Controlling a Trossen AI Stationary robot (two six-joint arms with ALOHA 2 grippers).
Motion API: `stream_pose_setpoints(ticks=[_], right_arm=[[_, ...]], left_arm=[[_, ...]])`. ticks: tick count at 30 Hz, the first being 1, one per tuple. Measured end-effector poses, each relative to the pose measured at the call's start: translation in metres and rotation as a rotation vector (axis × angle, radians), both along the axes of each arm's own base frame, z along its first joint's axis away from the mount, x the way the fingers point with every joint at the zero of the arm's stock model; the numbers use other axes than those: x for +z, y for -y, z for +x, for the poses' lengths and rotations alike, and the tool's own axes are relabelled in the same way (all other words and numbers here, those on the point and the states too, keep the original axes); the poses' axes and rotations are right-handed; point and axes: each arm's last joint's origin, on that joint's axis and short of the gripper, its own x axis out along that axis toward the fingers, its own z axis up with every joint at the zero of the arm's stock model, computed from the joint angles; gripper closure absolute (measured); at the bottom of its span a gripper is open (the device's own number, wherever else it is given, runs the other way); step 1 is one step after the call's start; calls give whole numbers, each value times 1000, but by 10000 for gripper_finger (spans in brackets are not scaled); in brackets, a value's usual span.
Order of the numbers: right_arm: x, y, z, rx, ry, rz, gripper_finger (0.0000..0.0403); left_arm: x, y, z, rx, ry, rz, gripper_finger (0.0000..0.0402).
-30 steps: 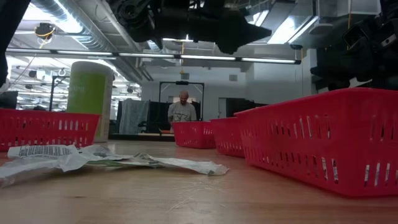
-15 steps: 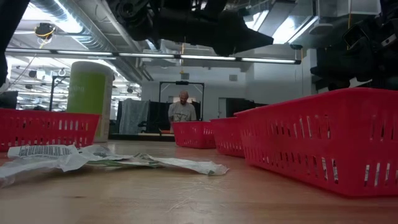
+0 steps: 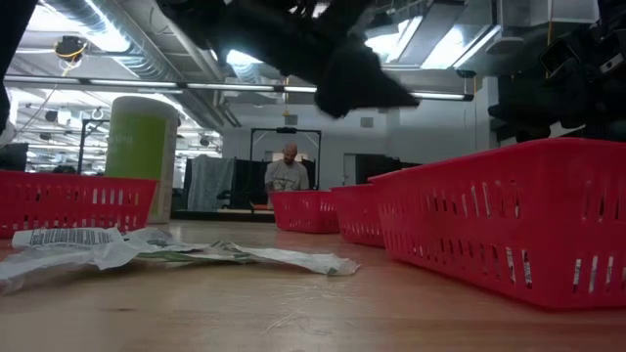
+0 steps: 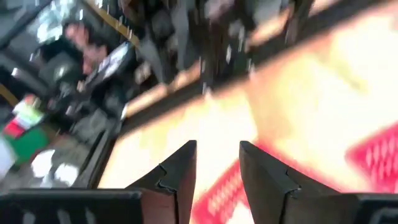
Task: Pick & Place First Aid Supplies
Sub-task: Put the green bandage into the red container
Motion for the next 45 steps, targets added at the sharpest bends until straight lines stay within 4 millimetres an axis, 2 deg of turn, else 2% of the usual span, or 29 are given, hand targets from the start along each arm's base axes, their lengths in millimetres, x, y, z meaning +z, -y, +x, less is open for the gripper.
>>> stream_pose_setpoints(ticks=[4,9,15,20,26,34,41,45], right_arm=[[0,0,0,0,0,0,276],[0,0,0,0,0,0,276],[0,0,0,0,0,0,276],[0,0,0,0,0,0,276],[0,0,0,0,0,0,276],[0,0,0,0,0,0,276],[0,0,0,0,0,0,276],[0,0,0,0,0,0,276]], left_arm=[[-13,14,-8,102,-142,71,286],[-25,40,-22,195,-262,126,286],[-36,71,-39,165,-365,111,286],[-36,87,-56,148,-447,120,286],[-23,87,-71,95,-536,-35,286],[-35,73,-68,-41,-713,-252,286],[-41,88,-56,-238,-641,-303,286],[-43,92,-55,-262,-640,-363,286]])
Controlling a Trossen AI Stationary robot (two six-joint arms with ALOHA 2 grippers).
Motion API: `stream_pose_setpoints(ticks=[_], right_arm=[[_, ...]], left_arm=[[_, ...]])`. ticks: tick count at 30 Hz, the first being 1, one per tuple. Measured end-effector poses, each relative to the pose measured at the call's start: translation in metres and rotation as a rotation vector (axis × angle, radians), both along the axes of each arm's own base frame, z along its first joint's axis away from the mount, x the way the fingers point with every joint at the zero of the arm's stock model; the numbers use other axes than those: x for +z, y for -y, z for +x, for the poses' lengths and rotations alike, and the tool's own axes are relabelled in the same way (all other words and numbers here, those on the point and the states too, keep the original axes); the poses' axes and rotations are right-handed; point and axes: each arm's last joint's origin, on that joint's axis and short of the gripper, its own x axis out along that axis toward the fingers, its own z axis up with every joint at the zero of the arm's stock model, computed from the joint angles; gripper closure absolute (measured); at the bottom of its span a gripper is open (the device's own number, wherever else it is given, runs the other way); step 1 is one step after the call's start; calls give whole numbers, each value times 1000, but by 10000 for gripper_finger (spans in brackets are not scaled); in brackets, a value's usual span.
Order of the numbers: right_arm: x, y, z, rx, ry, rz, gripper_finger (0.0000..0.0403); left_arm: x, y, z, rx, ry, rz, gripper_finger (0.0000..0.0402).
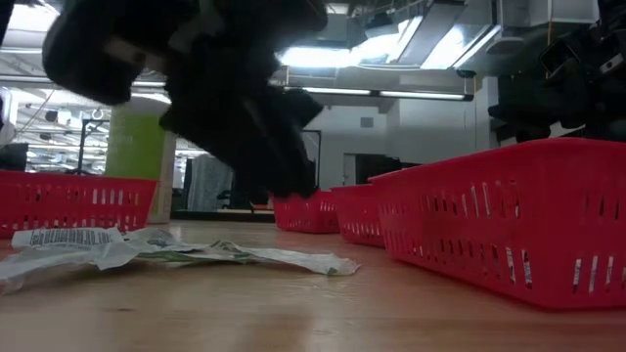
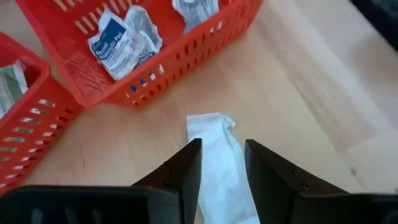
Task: Pick & Place First Aid Supplies
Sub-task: Put the green bandage into the red container
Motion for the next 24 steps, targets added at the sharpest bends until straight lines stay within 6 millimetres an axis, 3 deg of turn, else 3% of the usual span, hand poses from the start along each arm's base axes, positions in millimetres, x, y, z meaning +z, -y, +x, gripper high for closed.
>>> stream_pose_setpoints(ticks=[6,15,24], right_arm=[[0,0,0,0,0,0,276],[0,0,0,0,0,0,276],[0,0,0,0,0,0,276]], left_arm=[[-22,-1,6,13,-49,-36,286],[-32,-12,14,13,-56,-82,287],[-40,-16,18,36,-67,-94,348]])
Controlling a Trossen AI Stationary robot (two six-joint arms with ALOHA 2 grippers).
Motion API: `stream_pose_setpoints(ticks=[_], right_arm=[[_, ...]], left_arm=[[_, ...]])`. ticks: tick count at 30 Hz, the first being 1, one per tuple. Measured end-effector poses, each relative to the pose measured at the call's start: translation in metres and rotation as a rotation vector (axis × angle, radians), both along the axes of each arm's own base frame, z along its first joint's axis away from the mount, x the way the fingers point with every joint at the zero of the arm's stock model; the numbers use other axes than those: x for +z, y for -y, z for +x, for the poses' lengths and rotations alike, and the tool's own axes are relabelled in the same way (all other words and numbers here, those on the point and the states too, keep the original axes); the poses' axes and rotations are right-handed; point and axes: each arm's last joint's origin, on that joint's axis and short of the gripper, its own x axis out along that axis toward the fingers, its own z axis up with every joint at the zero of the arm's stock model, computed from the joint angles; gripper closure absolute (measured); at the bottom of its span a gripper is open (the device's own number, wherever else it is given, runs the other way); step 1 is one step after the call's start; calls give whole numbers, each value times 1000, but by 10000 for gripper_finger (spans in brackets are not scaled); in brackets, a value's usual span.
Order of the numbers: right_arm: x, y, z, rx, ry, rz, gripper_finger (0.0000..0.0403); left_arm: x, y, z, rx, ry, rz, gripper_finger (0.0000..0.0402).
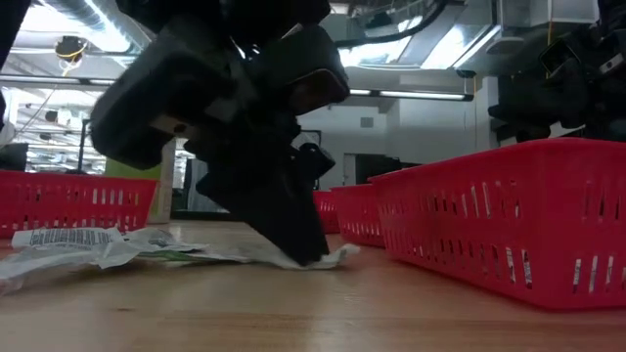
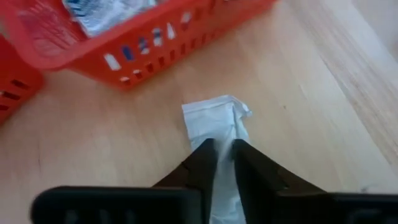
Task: Pick & Place First Aid Supplies
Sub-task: Put the green bandage into the red container
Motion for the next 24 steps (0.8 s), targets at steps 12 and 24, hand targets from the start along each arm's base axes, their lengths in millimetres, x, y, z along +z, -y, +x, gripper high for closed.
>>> stream_pose_setpoints(ticks=[12,24], right_arm=[[0,0,0,0,0,0,276],[0,0,0,0,0,0,276]], left_arm=[[0,-4,2,23,61,134,398],[14,-21,6,56,101,149,399]])
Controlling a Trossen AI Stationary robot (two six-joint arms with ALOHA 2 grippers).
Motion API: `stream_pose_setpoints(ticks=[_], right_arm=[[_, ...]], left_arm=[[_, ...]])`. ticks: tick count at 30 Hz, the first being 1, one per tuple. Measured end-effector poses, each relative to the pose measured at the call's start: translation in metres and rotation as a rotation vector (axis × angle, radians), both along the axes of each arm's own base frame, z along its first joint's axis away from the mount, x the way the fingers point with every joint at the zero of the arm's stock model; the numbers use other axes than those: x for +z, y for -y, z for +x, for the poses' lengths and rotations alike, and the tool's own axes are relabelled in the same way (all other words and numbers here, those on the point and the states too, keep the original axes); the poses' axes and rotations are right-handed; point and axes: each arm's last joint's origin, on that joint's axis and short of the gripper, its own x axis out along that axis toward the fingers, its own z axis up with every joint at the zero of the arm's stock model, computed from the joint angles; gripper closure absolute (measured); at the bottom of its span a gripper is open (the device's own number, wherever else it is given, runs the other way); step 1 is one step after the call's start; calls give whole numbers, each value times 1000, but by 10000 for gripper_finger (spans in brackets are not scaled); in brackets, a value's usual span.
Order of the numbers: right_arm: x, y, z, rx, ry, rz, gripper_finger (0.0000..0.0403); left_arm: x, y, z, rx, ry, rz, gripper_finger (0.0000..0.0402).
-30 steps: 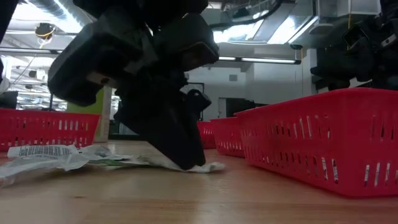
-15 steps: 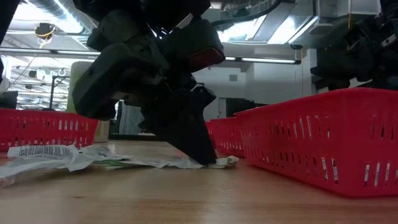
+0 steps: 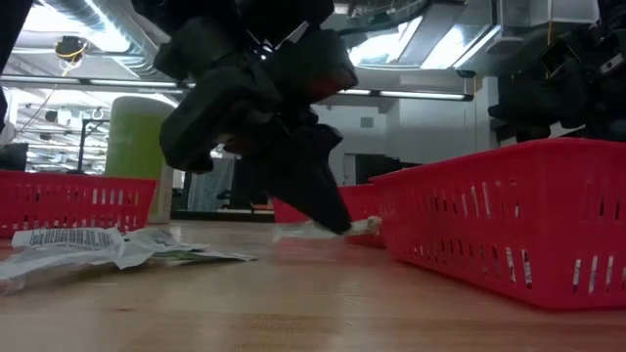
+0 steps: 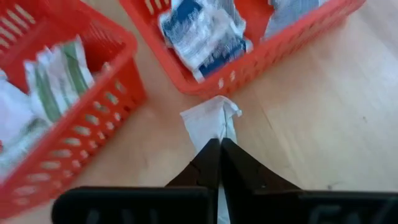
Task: Pick & Place First Aid Supplies
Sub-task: Put the green bandage into the red container
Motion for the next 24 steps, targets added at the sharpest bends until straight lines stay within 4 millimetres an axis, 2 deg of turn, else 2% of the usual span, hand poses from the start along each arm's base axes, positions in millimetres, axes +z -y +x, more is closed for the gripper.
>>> stream_pose_setpoints(ticks=[6,14,24], right_arm=[[0,0,0,0,0,0,276],[0,0,0,-1,0,0,276],[0,0,0,0,0,0,276]], left_arm=[[13,-6,-1,-39,34,50,399],[24,-32,1,-10,46,95,399],[34,-54,12,12,170,120,397]])
